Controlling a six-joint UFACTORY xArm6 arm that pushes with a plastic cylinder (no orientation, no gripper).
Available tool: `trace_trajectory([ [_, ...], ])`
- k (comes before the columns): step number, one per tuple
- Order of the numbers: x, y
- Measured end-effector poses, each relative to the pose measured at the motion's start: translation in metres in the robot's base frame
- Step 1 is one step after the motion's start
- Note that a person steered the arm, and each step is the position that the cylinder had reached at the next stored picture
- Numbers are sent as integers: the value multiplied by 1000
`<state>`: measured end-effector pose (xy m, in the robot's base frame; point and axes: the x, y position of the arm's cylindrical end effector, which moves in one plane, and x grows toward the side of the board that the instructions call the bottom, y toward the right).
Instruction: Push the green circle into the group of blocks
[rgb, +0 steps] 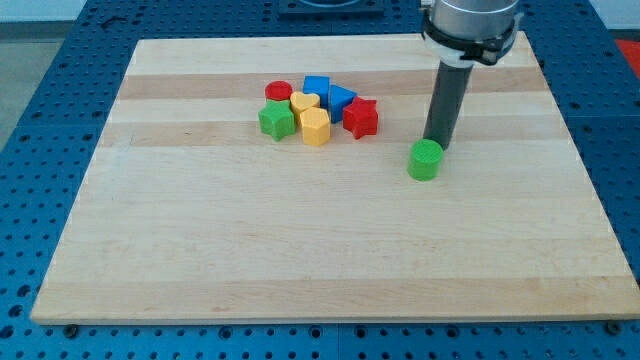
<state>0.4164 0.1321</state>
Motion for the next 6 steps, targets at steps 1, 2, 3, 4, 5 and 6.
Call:
trace_trajectory([
  [1, 23, 37],
  [2, 49, 47],
  [3, 50, 9],
  [4, 22, -35],
  [5, -12, -56],
  [6, -17, -57],
])
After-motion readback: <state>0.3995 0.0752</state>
